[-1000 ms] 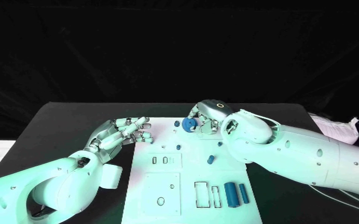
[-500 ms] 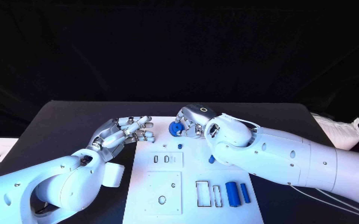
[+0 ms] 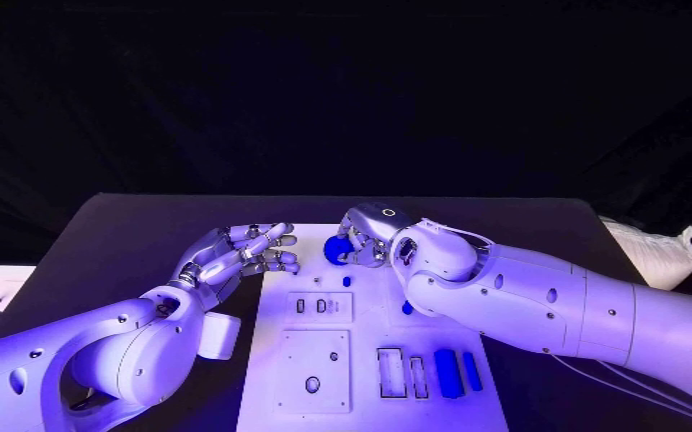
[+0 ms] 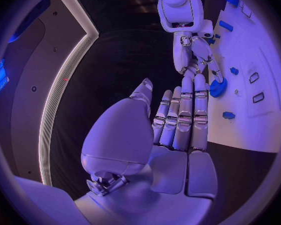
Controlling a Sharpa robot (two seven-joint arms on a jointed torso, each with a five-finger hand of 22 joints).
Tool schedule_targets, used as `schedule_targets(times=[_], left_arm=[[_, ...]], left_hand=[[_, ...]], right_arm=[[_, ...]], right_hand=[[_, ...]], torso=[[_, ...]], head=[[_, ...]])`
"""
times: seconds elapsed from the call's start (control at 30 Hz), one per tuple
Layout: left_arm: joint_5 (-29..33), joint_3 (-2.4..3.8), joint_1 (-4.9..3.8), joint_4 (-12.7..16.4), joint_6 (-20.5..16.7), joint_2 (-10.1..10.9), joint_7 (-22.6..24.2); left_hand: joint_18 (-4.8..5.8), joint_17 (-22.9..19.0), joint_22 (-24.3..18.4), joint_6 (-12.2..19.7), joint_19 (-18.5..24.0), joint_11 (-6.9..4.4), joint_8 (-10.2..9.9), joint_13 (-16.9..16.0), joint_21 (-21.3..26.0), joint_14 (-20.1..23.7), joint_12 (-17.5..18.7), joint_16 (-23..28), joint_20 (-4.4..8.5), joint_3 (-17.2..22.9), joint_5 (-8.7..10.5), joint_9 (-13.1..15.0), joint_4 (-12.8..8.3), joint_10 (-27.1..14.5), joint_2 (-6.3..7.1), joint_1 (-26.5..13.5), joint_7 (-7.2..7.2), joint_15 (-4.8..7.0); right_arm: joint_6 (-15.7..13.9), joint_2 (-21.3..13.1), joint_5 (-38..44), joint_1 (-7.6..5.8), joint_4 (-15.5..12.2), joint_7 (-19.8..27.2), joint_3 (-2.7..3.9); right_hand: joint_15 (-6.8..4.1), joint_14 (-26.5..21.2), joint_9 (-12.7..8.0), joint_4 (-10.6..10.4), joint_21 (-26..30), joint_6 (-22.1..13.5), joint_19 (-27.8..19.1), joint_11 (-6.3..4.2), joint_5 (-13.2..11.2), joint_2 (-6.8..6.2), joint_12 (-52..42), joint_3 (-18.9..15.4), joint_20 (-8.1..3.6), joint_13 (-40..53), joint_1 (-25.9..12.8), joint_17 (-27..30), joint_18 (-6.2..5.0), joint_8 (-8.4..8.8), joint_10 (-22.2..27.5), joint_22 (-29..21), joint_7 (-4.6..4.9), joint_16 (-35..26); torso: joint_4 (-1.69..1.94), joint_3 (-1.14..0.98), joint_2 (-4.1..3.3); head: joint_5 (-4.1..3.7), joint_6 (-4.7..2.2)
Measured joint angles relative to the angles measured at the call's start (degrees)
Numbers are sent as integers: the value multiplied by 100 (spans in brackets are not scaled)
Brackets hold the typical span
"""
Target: Assemble the parts on the task board
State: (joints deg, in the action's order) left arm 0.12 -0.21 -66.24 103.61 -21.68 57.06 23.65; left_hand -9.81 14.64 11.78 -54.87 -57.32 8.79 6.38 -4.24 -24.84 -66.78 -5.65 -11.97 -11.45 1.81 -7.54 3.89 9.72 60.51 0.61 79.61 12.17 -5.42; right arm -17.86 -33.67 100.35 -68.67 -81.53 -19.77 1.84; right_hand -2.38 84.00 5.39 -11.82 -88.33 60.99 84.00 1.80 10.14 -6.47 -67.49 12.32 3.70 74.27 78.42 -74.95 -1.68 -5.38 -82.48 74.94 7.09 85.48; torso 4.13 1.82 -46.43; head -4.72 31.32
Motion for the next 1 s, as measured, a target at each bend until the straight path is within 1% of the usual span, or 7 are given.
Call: schedule_targets(times=[0.07, 0.17, 0.27, 0.37, 0.47, 0.57, 1.0], left_arm=[[0, 0, 0, 0, 1, 0, -1], [0, 0, 0, 1, 2, 2, -3], [0, 0, 0, 2, 3, 4, -6], [0, 0, 0, 2, 3, 5, -9], [0, 0, 0, 4, 3, 6, -12], [0, 0, 0, 4, 3, 7, -15], [0, 0, 0, 3, 3, 8, -29]], left_hand=[[-1, 1, 0, 0, 0, 0, 0, 0, 0, 0, 0, 0, 0, 0, 0, 0, 0, 0, 0, 0, 0, 0], [0, 1, 0, 0, 0, 0, 0, 0, 0, 0, 0, 0, 0, 0, 0, 0, 0, 0, 0, 0, 0, 0], [0, 1, 0, 0, 0, 0, 0, 0, 0, 0, 0, 0, 0, 0, 0, 0, 0, 0, 0, 0, 0, 0], [0, 0, 0, 0, 0, 0, 0, 0, 0, 0, 0, 0, 0, 0, 0, 0, 0, 0, 0, 0, 0, 0], [0, 9, 0, 0, 0, 0, 0, 0, 0, 0, 0, 0, 0, 0, 0, 0, 0, 0, 0, 0, 0, 0], [0, 15, 0, 0, 0, 0, 0, 0, 0, 0, 0, 6, 0, 7, 0, 0, -25, 0, 0, 0, 0, 0], [-1, 33, 0, 21, 0, 20, -23, 6, 0, 0, 23, 26, 0, 14, 0, 0, -46, -20, -37, 38, 20, 0]], right_arm=[[11, 2, 1, 1, 13, -7, -8], [31, 3, 1, 9, 27, -20, -14], [55, 2, 1, 10, 36, -33, -15], [97, 0, -13, 10, 44, -41, -15], [146, 0, -52, 1, 49, -43, -14], [190, 4, -112, -10, 56, -43, -1], [220, 12, -331, -38, 102, -26, 13]], right_hand=[[57, 1, 21, -54, 0, -203, 0, 62, -101, -16, 131, -57, 47, -110, -92, 0, -1, 97, 63, 0, 40, 0], [130, -9, -137, -204, 0, -728, -1, 182, -243, -180, 431, -338, 148, -305, -255, 0, -1, 171, 185, 0, 139, 0], [179, 3, -151, -463, 0, -920, 10, 221, -152, -257, 516, -718, 197, -342, -369, 0, -1, 171, 223, -1, 211, -1], [179, 3, -120, -494, 0, -822, -10, 221, 2, -116, 495, -896, 217, -311, -615, 1, -1, 148, 223, -1, 204, -1], [179, 3, -105, -494, 0, -657, -10, 203, 253, 128, 391, -956, 217, -237, -884, 1, -1, 96, 206, -1, 157, 40], [178, 3, -96, -484, 0, -569, -10, 178, 457, 235, 331, -1028, 217, -178, -1052, 1, -2, 81, 181, -1, 131, 52], [178, 3, -73, -463, -21, -432, -10, 137, 617, 333, 239, -1050, 217, -90, -1008, 2, -1, 65, 140, -2, 91, 84]], torso=[[-2, -1, 0], [-3, -2, 0], [-1, -2, 0], [0, -2, 0], [0, -2, 0], [0, -2, 0], [1, -2, -1]], head=[[0, -1], [-3, -7], [-7, -9], [-9, -9], [-12, -6], [-13, 1], [-14, 25]])
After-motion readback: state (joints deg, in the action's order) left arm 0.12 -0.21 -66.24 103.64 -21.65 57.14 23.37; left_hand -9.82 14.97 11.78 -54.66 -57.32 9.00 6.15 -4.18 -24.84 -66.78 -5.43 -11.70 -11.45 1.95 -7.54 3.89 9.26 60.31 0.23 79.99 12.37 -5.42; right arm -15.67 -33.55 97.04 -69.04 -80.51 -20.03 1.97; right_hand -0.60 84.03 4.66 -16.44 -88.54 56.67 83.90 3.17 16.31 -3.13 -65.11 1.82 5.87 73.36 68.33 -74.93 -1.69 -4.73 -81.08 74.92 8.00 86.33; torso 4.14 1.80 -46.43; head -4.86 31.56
